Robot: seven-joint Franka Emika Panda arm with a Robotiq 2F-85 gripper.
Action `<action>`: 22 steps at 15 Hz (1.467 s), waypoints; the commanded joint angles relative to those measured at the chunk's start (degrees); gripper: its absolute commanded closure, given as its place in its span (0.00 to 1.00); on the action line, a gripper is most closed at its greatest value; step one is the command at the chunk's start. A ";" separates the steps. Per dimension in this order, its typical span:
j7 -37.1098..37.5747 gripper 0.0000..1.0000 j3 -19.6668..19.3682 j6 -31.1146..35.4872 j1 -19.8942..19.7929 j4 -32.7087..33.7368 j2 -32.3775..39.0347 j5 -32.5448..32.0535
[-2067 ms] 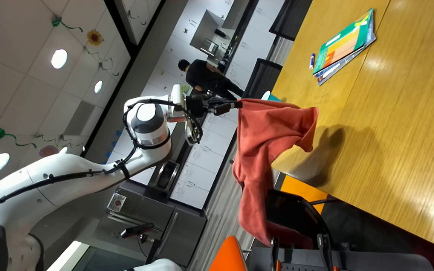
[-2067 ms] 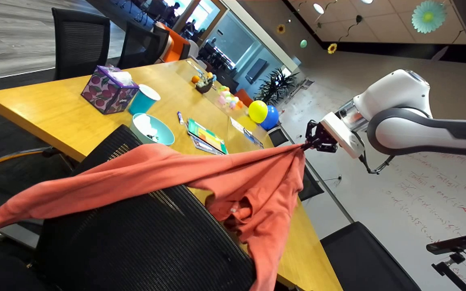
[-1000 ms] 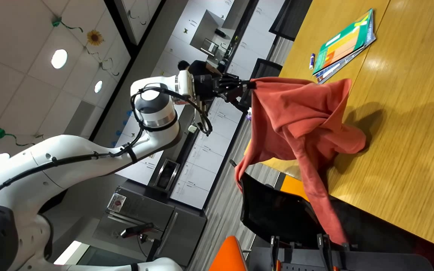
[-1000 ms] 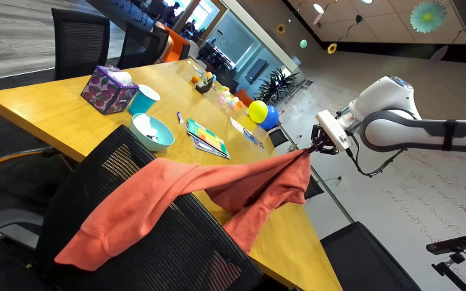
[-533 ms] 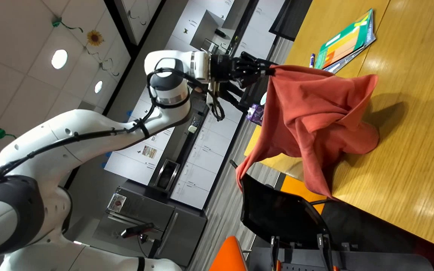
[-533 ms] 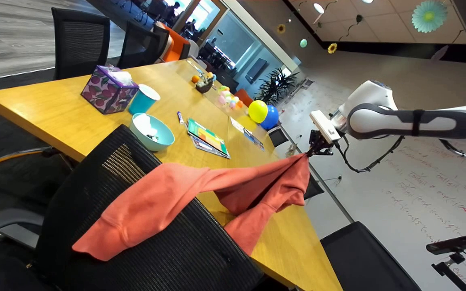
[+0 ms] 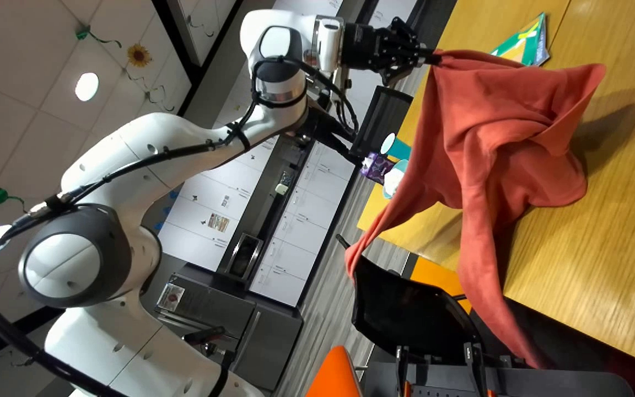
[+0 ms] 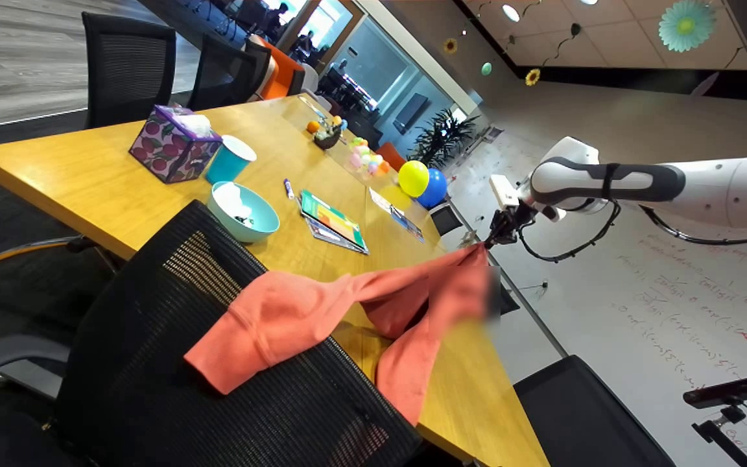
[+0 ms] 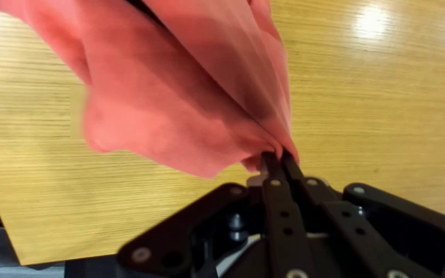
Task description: Pick the cloth and put it on the table
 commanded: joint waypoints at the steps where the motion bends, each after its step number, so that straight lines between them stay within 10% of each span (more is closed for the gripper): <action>1: 5.97 0.99 -3.64 -4.07 1.06 11.60 6.72 4.72; 10: 22.32 0.99 -7.42 -12.79 -0.67 26.11 15.47 12.54; 18: 22.09 0.99 -6.23 -13.37 -0.59 20.25 11.66 19.17; 19: 22.44 0.71 -6.55 -13.15 -0.29 20.11 11.73 18.64; 22: 22.49 0.54 -6.69 -12.89 0.05 19.80 11.51 18.17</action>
